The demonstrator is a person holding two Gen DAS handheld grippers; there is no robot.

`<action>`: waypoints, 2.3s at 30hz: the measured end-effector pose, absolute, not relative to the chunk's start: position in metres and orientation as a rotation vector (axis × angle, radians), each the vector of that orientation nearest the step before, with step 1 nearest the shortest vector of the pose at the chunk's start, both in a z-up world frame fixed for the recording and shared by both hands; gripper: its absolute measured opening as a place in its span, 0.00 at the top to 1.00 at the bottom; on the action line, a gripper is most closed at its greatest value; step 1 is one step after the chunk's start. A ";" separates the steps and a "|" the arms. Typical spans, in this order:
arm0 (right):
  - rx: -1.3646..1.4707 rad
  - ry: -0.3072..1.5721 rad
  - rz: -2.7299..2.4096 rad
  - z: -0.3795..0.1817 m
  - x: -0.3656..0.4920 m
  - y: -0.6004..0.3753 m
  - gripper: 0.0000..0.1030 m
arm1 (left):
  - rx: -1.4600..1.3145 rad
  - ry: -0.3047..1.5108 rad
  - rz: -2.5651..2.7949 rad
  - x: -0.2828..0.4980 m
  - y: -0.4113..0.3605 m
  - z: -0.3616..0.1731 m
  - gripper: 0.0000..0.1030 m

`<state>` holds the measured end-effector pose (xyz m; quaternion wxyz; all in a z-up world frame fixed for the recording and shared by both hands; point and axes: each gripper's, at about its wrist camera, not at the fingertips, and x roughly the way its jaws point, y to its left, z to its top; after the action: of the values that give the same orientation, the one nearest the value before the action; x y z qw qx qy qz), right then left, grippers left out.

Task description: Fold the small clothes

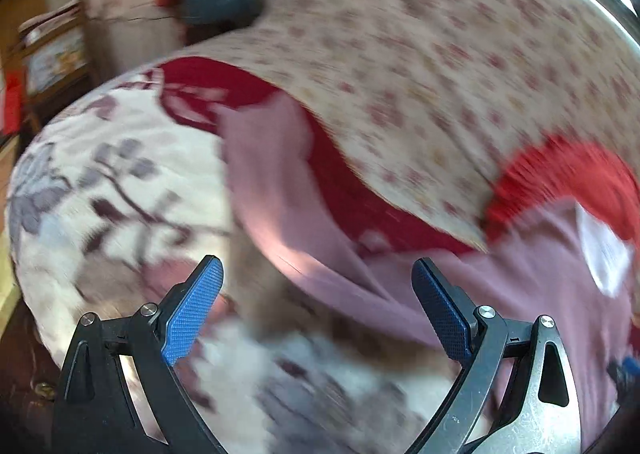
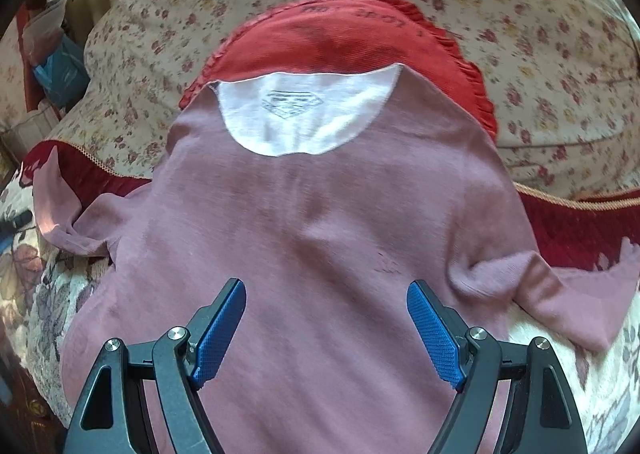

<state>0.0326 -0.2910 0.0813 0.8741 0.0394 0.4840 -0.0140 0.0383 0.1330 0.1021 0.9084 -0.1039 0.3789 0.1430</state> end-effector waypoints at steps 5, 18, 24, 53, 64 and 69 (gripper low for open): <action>0.054 1.015 0.000 0.075 0.049 -0.275 0.21 | -0.297 0.753 0.394 0.068 0.193 0.106 0.07; 0.004 1.061 0.082 0.057 0.069 -0.244 0.21 | -0.122 0.803 0.446 0.143 0.225 0.079 0.26; 0.010 1.065 0.080 0.055 0.070 -0.244 0.21 | -0.103 0.792 0.341 0.146 0.219 0.082 0.95; 0.218 1.025 -0.174 0.086 0.018 -0.408 0.21 | 0.021 0.877 -0.525 0.026 -0.196 0.057 0.95; 0.261 1.034 0.094 0.073 0.053 -0.353 0.21 | 0.023 0.774 -0.422 0.003 -0.095 0.115 0.69; 0.314 1.031 0.146 0.070 0.061 -0.334 0.21 | -0.001 0.789 -0.393 0.002 -0.064 0.106 0.69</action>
<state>0.0613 -0.3345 0.0703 0.8557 0.1495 0.4905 0.0693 0.0022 -0.0638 0.1061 0.9043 -0.0007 0.3820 -0.1903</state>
